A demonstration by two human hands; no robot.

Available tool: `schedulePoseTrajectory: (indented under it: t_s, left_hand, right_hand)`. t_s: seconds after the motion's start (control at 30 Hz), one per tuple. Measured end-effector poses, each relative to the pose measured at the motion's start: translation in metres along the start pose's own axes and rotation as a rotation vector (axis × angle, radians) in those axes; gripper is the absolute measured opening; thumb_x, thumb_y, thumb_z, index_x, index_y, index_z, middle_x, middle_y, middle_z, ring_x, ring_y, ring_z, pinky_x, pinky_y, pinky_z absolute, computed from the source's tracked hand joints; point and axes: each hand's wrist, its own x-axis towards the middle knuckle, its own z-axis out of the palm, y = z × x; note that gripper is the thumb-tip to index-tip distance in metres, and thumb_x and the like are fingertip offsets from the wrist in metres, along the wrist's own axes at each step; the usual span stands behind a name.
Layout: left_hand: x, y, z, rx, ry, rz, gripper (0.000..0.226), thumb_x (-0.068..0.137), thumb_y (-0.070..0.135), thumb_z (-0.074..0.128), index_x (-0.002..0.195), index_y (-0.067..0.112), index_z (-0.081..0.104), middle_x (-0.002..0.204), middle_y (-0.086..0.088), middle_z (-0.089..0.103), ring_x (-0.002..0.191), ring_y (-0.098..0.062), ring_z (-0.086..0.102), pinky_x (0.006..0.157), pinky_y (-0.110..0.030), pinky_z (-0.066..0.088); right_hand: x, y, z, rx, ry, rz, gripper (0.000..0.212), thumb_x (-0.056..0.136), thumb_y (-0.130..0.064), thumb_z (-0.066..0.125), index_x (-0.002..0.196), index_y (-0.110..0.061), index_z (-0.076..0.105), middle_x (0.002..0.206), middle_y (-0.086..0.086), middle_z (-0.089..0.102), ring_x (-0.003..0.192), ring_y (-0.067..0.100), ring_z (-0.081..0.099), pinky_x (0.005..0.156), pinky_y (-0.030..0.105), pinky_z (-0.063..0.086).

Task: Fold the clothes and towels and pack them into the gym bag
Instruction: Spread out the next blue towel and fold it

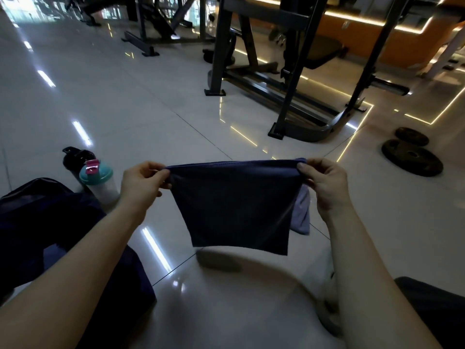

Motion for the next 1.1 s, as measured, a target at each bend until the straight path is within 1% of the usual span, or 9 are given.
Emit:
schedulePoseTrajectory:
  t_s: [0.2,0.33,0.43,0.57,0.63,0.73,0.87,0.97,1.1]
  left_hand:
    - [0.009,0.008,-0.013,-0.057,0.003,0.041,0.014,0.091,0.007,0.071,0.091,0.02,0.073,0.081,0.003,0.074,0.075,-0.013,0.068,0.069,-0.027,0.049]
    - [0.013,0.017,-0.021,-0.075,-0.026,0.045,0.017,0.091,0.006,0.07,0.09,0.022,0.074,0.078,0.006,0.072,0.076,-0.012,0.06,0.068,-0.025,0.042]
    - [0.013,0.027,-0.021,-0.082,0.005,0.078,0.013,0.094,0.008,0.067,0.093,0.019,0.072,0.078,0.004,0.069,0.067,-0.011,0.058,0.061,-0.026,0.042]
    - [0.008,0.036,-0.015,-0.114,-0.013,0.11,0.006,0.099,0.01,0.063,0.103,0.011,0.066,0.086,-0.005,0.072,0.061,-0.016,0.064,0.057,-0.026,0.049]
    - [0.009,0.039,-0.014,-0.154,-0.022,0.124,0.008,0.098,0.01,0.063,0.105,0.008,0.067,0.083,-0.004,0.07,0.061,-0.015,0.062,0.059,-0.025,0.051]
    - [0.012,0.04,-0.018,-0.172,-0.006,0.133,0.005,0.096,0.012,0.068,0.098,0.015,0.07,0.077,0.001,0.068,0.06,-0.011,0.06,0.06,-0.024,0.051]
    - [0.014,0.039,-0.02,-0.084,0.042,0.177,0.009,0.095,0.011,0.068,0.093,0.02,0.071,0.076,0.003,0.068,0.059,-0.008,0.06,0.055,-0.018,0.048]
    - [0.012,0.035,-0.021,0.007,0.053,0.194,0.015,0.096,0.006,0.065,0.09,0.02,0.068,0.079,-0.001,0.067,0.06,-0.007,0.061,0.052,-0.012,0.046]
    - [0.01,0.025,-0.028,0.083,0.031,0.148,0.02,0.095,0.002,0.065,0.087,0.02,0.068,0.081,-0.002,0.068,0.065,-0.008,0.062,0.051,-0.01,0.044]
  right_hand:
    - [-0.005,0.003,0.004,0.009,0.0,0.015,0.007,0.087,-0.001,0.072,0.09,-0.007,0.071,0.077,0.002,0.073,0.072,0.014,0.069,0.065,0.023,0.057]
    - [-0.005,-0.004,-0.001,0.056,-0.082,0.089,0.012,0.085,-0.006,0.075,0.093,-0.004,0.066,0.087,0.01,0.071,0.08,0.021,0.07,0.068,0.027,0.059]
    - [-0.007,-0.006,-0.01,0.296,-0.324,0.149,0.004,0.086,-0.01,0.067,0.086,-0.012,0.064,0.091,0.008,0.069,0.09,0.023,0.068,0.08,0.033,0.06]
    - [-0.015,-0.006,-0.018,0.598,-0.79,0.223,0.011,0.087,-0.013,0.073,0.087,-0.01,0.063,0.092,0.01,0.062,0.089,0.023,0.06,0.076,0.03,0.056]
    - [-0.013,-0.006,-0.011,0.449,-0.691,0.255,0.011,0.087,-0.012,0.071,0.086,-0.009,0.061,0.084,0.009,0.063,0.08,0.021,0.06,0.065,0.025,0.055]
    - [-0.004,-0.005,-0.001,0.027,-0.206,0.186,0.009,0.087,-0.009,0.071,0.085,-0.009,0.062,0.076,0.006,0.065,0.074,0.022,0.061,0.057,0.025,0.051]
    - [-0.002,-0.004,-0.004,0.054,-0.214,0.245,0.018,0.081,-0.014,0.076,0.098,-0.009,0.073,0.088,0.007,0.072,0.083,0.022,0.066,0.073,0.032,0.054]
    - [-0.006,-0.002,-0.008,-0.077,-0.245,0.207,0.011,0.086,-0.008,0.073,0.097,-0.008,0.076,0.091,0.008,0.073,0.089,0.024,0.065,0.079,0.036,0.051]
    - [-0.014,-0.002,-0.01,-0.093,-0.298,0.22,0.01,0.079,-0.005,0.077,0.086,-0.012,0.079,0.091,0.01,0.073,0.093,0.026,0.062,0.078,0.035,0.048]
